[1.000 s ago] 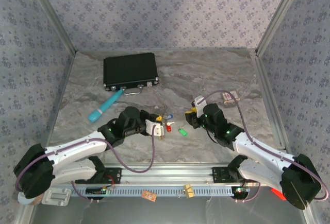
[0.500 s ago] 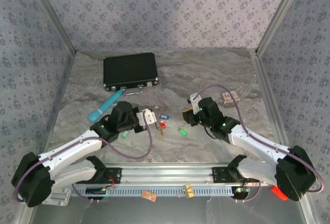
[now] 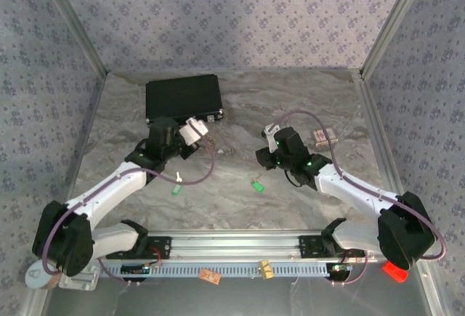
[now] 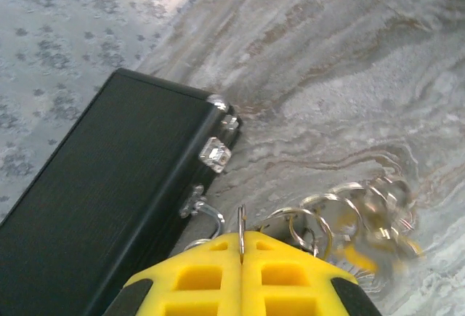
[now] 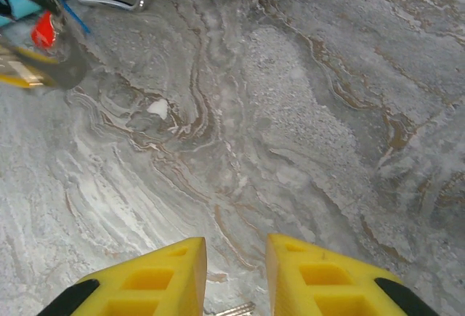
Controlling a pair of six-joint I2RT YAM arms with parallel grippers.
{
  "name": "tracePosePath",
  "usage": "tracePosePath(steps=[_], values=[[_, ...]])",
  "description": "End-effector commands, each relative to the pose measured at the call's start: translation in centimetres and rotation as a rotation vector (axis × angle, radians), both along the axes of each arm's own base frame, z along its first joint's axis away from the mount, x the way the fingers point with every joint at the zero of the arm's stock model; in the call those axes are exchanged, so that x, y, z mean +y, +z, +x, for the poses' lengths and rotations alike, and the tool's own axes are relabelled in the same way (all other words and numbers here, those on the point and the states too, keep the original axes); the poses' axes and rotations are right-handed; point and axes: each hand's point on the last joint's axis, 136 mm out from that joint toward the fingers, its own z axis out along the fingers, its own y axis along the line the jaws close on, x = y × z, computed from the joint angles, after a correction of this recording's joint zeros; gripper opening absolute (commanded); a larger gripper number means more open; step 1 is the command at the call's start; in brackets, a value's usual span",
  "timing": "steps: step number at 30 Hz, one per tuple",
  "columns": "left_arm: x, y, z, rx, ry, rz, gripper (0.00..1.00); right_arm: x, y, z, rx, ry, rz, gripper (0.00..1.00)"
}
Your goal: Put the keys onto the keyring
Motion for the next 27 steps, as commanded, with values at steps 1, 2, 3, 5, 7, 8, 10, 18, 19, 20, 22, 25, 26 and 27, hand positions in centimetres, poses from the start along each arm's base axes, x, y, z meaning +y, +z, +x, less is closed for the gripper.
tracePosePath(steps=[1, 2, 3, 5, 7, 8, 10, 18, 19, 20, 22, 25, 26, 27], values=[[-3.2, -2.4, -2.5, -0.032, -0.165, 0.147, 0.0, -1.3, -0.9, -0.2, 0.06, -0.068, -0.042, 0.3], [-4.0, -3.7, -3.7, -0.014, -0.213, 0.185, 0.0, -1.6, -1.3, -0.5, 0.082, -0.077, -0.046, 0.31], [-4.5, -4.6, -4.6, 0.005, -0.243, 0.207, 0.0, -1.6, -1.6, -0.9, 0.1, -0.074, -0.052, 0.31], [-5.4, -6.2, -6.5, 0.054, -0.297, 0.229, 0.0, -1.9, -2.6, -1.9, 0.145, -0.066, -0.077, 0.32], [-6.0, -6.9, -8.0, 0.108, -0.334, 0.206, 0.0, -2.0, -3.5, -2.8, 0.187, -0.055, -0.093, 0.33], [-6.3, -7.0, -8.8, 0.147, -0.355, 0.181, 0.0, -2.0, -4.0, -3.3, 0.215, -0.048, -0.097, 0.33], [-6.7, -7.0, -10.1, 0.22, -0.374, 0.124, 0.0, -1.6, -5.1, -4.3, 0.274, -0.02, -0.088, 0.33], [-8.2, -6.6, -12.6, 0.433, -0.365, -0.127, 0.0, 1.0, -8.2, -5.4, 0.422, 0.042, -0.054, 0.33], [-8.3, -6.5, -12.5, 0.445, -0.354, -0.147, 0.0, 1.1, -8.5, -5.3, 0.429, 0.039, -0.056, 0.33], [-8.3, -6.6, -12.5, 0.454, -0.342, -0.16, 0.0, 1.2, -8.6, -5.2, 0.432, 0.038, -0.057, 0.33], [-8.2, -6.7, -12.3, 0.462, -0.321, -0.178, 0.0, 1.5, -9.0, -5.0, 0.438, 0.035, -0.061, 0.32], [-8.0, -7.0, -12.1, 0.462, -0.297, -0.185, 0.0, 1.6, -9.6, -4.8, 0.447, 0.024, -0.064, 0.32], [-7.9, -7.1, -12.1, 0.462, -0.293, -0.184, 0.0, 1.7, -9.7, -4.7, 0.448, 0.022, -0.062, 0.31], [-7.8, -7.1, -12.1, 0.459, -0.291, -0.184, 0.0, 1.7, -9.9, -4.6, 0.451, 0.021, -0.061, 0.31]])
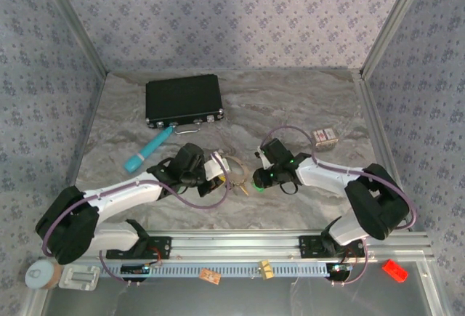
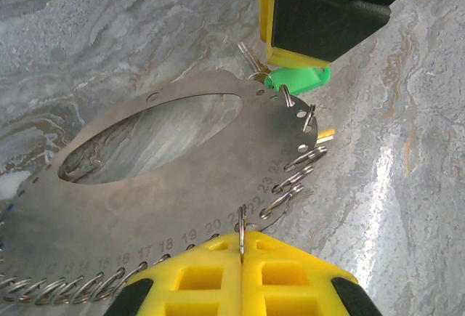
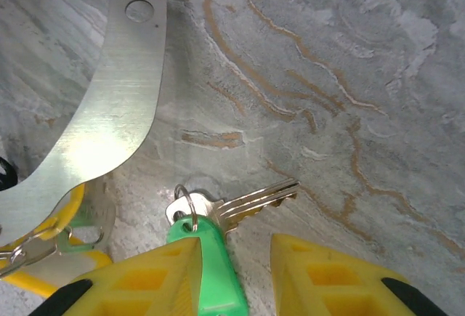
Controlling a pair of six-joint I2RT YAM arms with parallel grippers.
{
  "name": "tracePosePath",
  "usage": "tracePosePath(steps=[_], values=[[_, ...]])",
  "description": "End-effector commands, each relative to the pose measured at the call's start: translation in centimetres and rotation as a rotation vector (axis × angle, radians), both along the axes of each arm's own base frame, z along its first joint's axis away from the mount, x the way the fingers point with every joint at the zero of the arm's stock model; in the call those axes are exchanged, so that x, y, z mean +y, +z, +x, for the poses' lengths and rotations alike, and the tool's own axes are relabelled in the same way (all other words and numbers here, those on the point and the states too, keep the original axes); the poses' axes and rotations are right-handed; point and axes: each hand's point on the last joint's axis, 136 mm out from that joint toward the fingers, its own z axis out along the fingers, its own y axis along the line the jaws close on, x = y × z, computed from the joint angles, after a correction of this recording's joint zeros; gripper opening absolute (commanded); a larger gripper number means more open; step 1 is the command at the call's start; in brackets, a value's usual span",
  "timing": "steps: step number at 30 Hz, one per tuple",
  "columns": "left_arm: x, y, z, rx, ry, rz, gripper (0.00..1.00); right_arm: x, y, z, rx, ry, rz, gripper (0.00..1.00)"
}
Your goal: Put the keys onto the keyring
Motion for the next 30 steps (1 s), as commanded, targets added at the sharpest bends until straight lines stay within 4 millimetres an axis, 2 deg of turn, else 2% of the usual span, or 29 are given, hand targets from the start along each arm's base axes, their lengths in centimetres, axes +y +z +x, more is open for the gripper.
tracePosePath(steps=[1, 7, 18, 24, 30], values=[[-0.5, 1.4, 0.4, -0.004, 0.024, -0.071, 0.0, 1.4, 0.7, 0.8, -0.003, -0.011, 0.044, 0.31], [0.1, 1.2, 0.7, -0.021, 0.048, -0.046, 0.0, 2.6, 0.6, 0.9, 0.012, -0.003, 0.098, 0.29], [0.5, 1.1, 1.1, -0.039, 0.069, -0.032, 0.0, 2.4, 1.6, 1.1, -0.037, 0.011, 0.101, 0.31], [0.7, 1.1, 1.6, -0.054, 0.1, -0.026, 0.0, 3.0, 0.8, 0.0, -0.03, 0.14, 0.085, 0.32], [0.8, 1.3, 1.7, -0.06, 0.103, -0.026, 0.0, 3.2, 0.1, 0.1, -0.019, 0.176, 0.068, 0.32]])
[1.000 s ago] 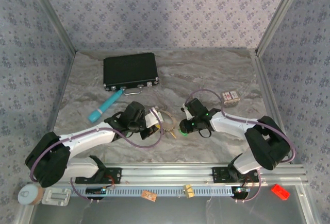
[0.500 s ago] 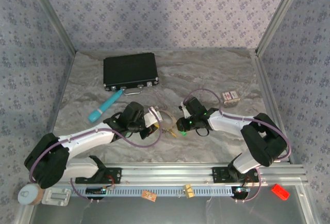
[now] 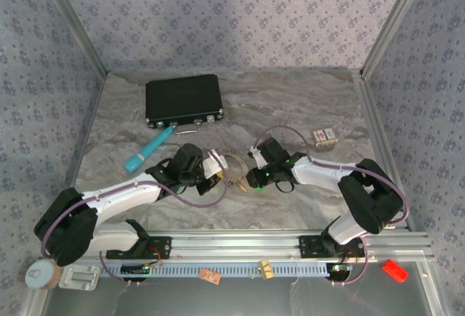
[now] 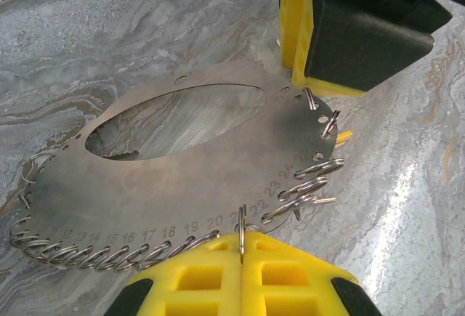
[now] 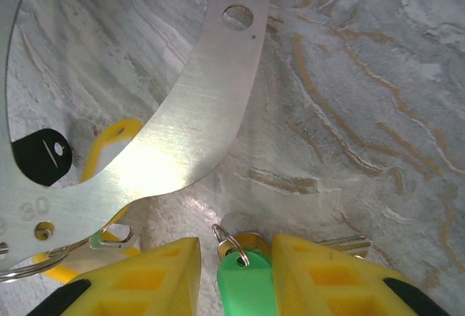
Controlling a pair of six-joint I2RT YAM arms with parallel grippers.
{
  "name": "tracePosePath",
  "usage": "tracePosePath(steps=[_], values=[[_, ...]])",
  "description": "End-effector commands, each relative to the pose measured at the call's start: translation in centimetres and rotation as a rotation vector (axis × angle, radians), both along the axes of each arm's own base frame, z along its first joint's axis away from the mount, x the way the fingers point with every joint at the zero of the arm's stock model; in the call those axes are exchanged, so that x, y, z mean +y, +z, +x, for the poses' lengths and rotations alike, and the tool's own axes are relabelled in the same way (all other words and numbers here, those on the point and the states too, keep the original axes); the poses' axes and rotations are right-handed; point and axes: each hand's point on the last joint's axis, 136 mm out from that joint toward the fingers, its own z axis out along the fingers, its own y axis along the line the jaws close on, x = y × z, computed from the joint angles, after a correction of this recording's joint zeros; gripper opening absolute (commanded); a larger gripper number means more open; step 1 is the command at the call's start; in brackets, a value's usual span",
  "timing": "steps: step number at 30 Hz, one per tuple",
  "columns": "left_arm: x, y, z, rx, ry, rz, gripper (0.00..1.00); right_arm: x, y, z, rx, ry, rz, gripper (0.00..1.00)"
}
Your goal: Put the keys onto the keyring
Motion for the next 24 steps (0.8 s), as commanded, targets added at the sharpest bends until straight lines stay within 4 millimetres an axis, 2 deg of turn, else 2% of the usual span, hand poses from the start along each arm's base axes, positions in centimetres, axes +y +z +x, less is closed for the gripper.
tracePosePath(steps=[1, 5, 10, 13, 17, 21, 24], values=[[0.0, 1.2, 0.4, -0.034, 0.015, -0.038, 0.0, 0.7, 0.1, 0.1, 0.003, 0.049, 0.002, 0.32], [0.0, 1.3, 0.5, -0.037, 0.016, -0.039, 0.0, 0.9, -0.2, -0.1, 0.016, 0.055, 0.006, 0.31], [0.0, 1.3, 0.5, -0.037, 0.018, -0.04, 0.0, 1.0, -0.2, -0.1, 0.024, 0.056, 0.008, 0.24], [0.0, 1.4, 0.6, -0.039, 0.02, -0.042, 0.0, 1.0, -0.2, -0.1, 0.029, 0.057, 0.01, 0.19], [0.1, 1.5, 0.7, -0.041, 0.026, -0.043, 0.0, 1.0, 0.0, -0.1, 0.035, 0.052, 0.022, 0.06], [0.2, 1.5, 0.7, -0.043, 0.032, -0.043, 0.0, -0.5, 0.0, 0.0, 0.03, 0.013, -0.037, 0.0], [0.3, 1.5, 0.8, -0.045, 0.031, -0.042, 0.0, -2.9, -0.2, 0.1, 0.031, -0.065, -0.119, 0.0]])
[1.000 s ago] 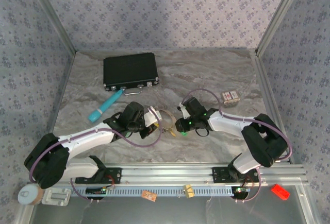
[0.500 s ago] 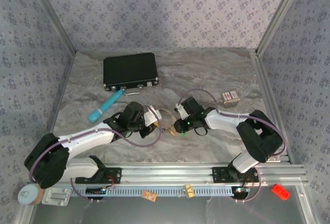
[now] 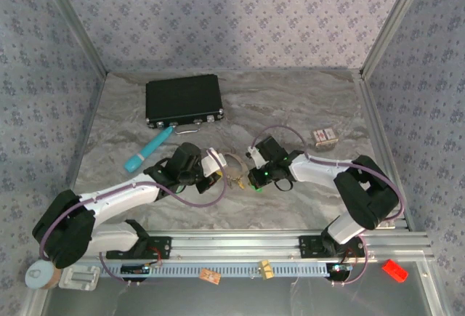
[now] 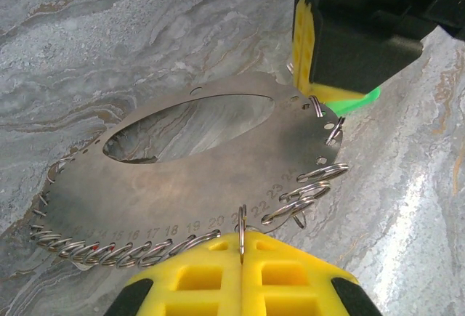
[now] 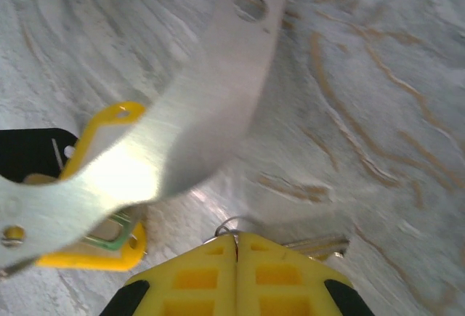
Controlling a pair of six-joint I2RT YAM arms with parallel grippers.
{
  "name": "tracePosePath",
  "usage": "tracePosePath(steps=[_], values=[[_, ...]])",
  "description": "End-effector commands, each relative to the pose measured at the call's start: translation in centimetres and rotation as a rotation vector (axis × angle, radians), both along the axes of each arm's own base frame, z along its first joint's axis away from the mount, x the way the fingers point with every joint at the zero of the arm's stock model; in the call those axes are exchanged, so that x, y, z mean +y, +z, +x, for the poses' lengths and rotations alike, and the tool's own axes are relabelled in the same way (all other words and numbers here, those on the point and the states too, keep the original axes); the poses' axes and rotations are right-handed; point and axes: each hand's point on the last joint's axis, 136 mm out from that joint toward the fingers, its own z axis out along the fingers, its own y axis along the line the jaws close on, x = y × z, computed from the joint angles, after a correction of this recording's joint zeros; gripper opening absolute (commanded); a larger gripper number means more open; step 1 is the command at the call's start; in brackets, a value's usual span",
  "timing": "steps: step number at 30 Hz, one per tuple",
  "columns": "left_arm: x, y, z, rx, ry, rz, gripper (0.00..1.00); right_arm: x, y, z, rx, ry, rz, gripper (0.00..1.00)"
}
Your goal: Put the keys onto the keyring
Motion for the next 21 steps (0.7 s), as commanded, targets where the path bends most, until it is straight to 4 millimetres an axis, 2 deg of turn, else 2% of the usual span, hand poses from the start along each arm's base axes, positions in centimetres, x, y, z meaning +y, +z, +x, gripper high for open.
tracePosePath(steps=[1, 5, 9, 13, 15, 17, 21], values=[[0.1, 0.8, 0.3, -0.02, 0.014, -0.028, 0.0, -3.5, 0.0, 0.0, 0.008, -0.109, -0.12, 0.0], [0.0, 0.7, 0.2, -0.015, 0.007, -0.027, 0.0, -5.9, 0.2, -0.4, 0.007, -0.207, -0.16, 0.0], [-0.1, 0.6, 0.2, -0.013, 0.005, -0.028, 0.0, -5.6, 0.0, -0.8, 0.033, -0.213, -0.132, 0.01], [-0.1, 0.6, 0.3, -0.013, 0.004, -0.028, 0.0, -4.7, 0.5, -0.5, 0.036, -0.207, -0.082, 0.23], [-0.2, 0.7, 0.2, -0.013, 0.004, -0.03, 0.0, -4.5, 0.9, -0.3, 0.035, -0.213, -0.064, 0.3], [-0.1, 0.6, 0.2, -0.012, 0.003, -0.028, 0.0, -4.5, 1.2, 0.0, 0.03, -0.223, -0.054, 0.36], [-0.1, 0.7, 0.2, -0.015, 0.003, -0.03, 0.0, -4.8, 1.1, 0.0, 0.04, -0.246, -0.05, 0.37]])
